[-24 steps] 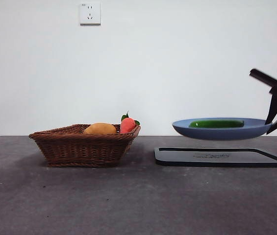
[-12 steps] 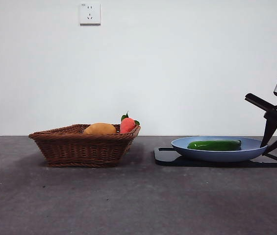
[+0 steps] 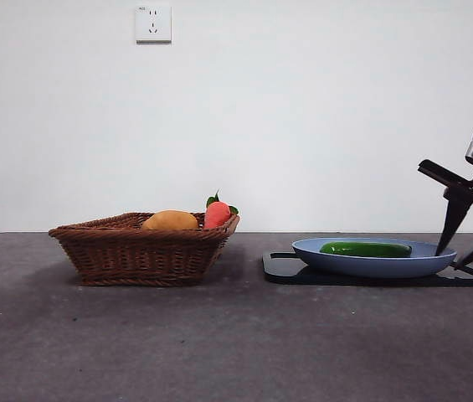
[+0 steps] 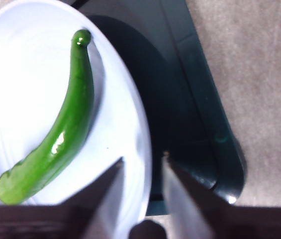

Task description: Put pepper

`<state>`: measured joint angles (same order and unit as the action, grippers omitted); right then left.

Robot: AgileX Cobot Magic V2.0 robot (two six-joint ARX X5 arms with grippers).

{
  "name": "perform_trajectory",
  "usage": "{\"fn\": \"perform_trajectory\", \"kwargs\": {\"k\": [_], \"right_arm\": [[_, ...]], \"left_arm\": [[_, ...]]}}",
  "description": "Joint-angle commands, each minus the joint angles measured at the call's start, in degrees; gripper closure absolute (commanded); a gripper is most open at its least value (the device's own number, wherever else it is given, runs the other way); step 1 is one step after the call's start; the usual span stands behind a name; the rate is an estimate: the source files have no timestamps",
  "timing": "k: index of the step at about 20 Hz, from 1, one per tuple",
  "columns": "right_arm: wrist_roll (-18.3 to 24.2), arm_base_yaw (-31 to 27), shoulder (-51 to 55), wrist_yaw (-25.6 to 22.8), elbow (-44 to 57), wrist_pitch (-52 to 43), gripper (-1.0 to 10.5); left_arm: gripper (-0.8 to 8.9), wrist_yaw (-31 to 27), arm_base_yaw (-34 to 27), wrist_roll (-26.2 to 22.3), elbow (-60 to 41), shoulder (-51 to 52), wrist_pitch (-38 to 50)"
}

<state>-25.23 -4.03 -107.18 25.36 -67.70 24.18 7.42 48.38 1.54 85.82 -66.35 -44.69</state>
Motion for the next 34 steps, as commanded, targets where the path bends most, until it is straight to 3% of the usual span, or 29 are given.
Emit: {"fn": "perform_trajectory", "kwargs": {"k": [1, 7, 15, 19, 24, 29, 30, 33, 34], "right_arm": [[1.5, -0.1, -0.3, 0.1, -1.1, 0.7, 7.4], [5.6, -0.5, 6.3, -0.1, -1.1, 5.3, 7.4], [13.7, 0.2, 24.2, 0.3, -1.1, 16.9, 7.4], [19.3, 3.7, 39.0, 0.2, -1.1, 28.3, 7.4], [20.8, 10.8, 52.9, 0.2, -1.1, 40.2, 7.4], [22.3, 16.7, 59.2, 0.1, -1.1, 49.9, 7.5], [22.8, 17.1, 59.5, 0.1, -1.1, 51.1, 8.0], [25.2, 17.4, 59.7, 0.2, -1.1, 52.0, 9.4], [25.3, 17.4, 59.7, 0.2, -1.1, 51.9, 9.4]], "left_arm": [[5.79, 0.0, 0.3, 0.4, 0.9, -0.4, -0.2], [5.79, -0.3, 0.3, 0.1, 0.9, -0.4, -1.2], [5.80, -1.9, 0.3, -0.3, 0.9, -0.4, -4.1], [5.81, -1.9, 0.3, -0.4, 0.9, -0.4, -7.1], [5.81, -1.9, 0.3, -0.8, 0.9, -0.4, -8.2], [5.84, -1.8, 0.3, -0.7, 0.9, -0.4, -10.0], [6.06, -1.8, 0.3, -0.7, 0.9, -0.4, -10.5], [8.01, -1.8, 0.3, -0.7, 0.9, -0.4, -11.6], [8.05, -1.8, 0.3, -0.7, 0.9, -0.4, -11.7]]}}
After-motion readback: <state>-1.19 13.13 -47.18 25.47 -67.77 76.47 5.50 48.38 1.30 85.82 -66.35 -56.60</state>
